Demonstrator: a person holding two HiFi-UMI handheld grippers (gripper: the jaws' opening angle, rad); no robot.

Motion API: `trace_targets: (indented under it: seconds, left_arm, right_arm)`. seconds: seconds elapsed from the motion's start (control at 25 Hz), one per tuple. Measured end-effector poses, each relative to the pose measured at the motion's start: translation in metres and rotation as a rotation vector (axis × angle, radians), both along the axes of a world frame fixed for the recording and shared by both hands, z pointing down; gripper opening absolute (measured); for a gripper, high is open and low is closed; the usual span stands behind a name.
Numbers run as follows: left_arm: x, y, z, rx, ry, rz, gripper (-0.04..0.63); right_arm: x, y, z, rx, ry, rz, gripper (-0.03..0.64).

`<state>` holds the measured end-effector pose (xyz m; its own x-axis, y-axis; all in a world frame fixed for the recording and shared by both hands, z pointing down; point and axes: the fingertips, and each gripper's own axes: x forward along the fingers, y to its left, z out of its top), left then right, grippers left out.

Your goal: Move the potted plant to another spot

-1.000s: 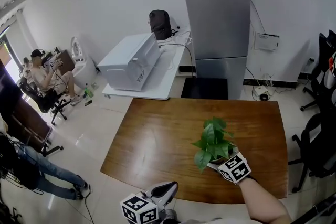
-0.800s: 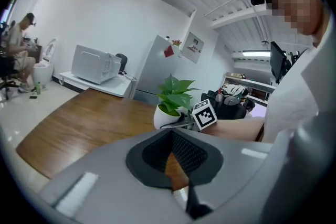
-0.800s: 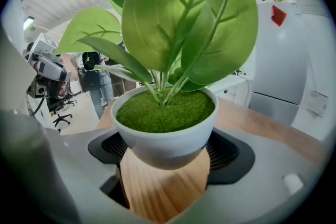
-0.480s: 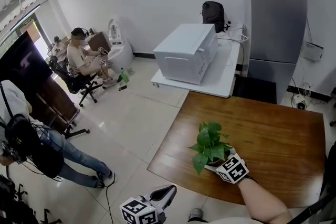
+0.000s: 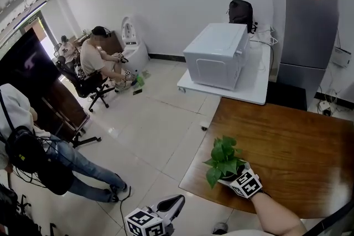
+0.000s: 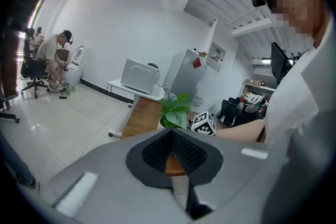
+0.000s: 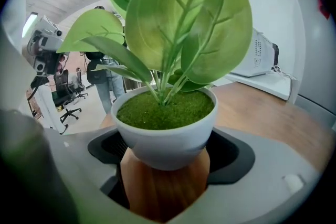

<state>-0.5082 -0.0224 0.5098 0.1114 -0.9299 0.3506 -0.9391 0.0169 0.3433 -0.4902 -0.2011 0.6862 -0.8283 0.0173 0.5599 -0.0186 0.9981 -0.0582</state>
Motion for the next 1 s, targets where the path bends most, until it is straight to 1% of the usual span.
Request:
trace_targets:
  seconds: [0.12,0.24,0.4,0.72,0.8,0.84,0.88,0.92,1.0]
  left_arm:
    - [-0.012,-0.002,0.000,0.011,0.005,0.001,-0.003]
    - [-0.016,-0.005,-0.003,0.027,0.008,-0.002,-0.003]
    - [-0.016,-0.009,-0.004,0.041,0.012,-0.001,-0.003]
    - [-0.015,-0.009,-0.002,0.034,0.005,0.000,-0.003]
    - [-0.012,-0.012,-0.002,0.035,0.000,0.011,-0.003]
    - [-0.011,-0.013,-0.003,0.035,-0.002,0.016,-0.003]
    - [-0.010,-0.014,-0.003,0.035,-0.002,0.020,-0.003]
    - [-0.009,-0.015,-0.003,0.035,-0.002,0.024,-0.004]
    - [-0.008,-0.018,-0.002,0.034,-0.001,0.032,-0.003]
  right_arm:
    - [-0.004,0.000,0.005,0.016,0.004,0.002,0.451]
    - [-0.002,0.000,0.004,0.014,-0.005,0.007,0.451]
    - [-0.001,0.000,0.004,0.002,-0.017,-0.002,0.455]
    - [0.001,0.001,0.004,0.003,-0.007,-0.046,0.460]
    - [0.001,0.002,0.004,-0.007,-0.019,-0.054,0.476]
    - [0.001,0.004,0.003,-0.016,-0.025,-0.062,0.495]
    - [0.002,0.006,0.003,-0.024,-0.028,-0.070,0.532]
    - [0.002,0.007,0.003,-0.028,-0.028,-0.076,0.552]
    - [0.004,0.006,0.001,-0.023,-0.028,-0.078,0.554]
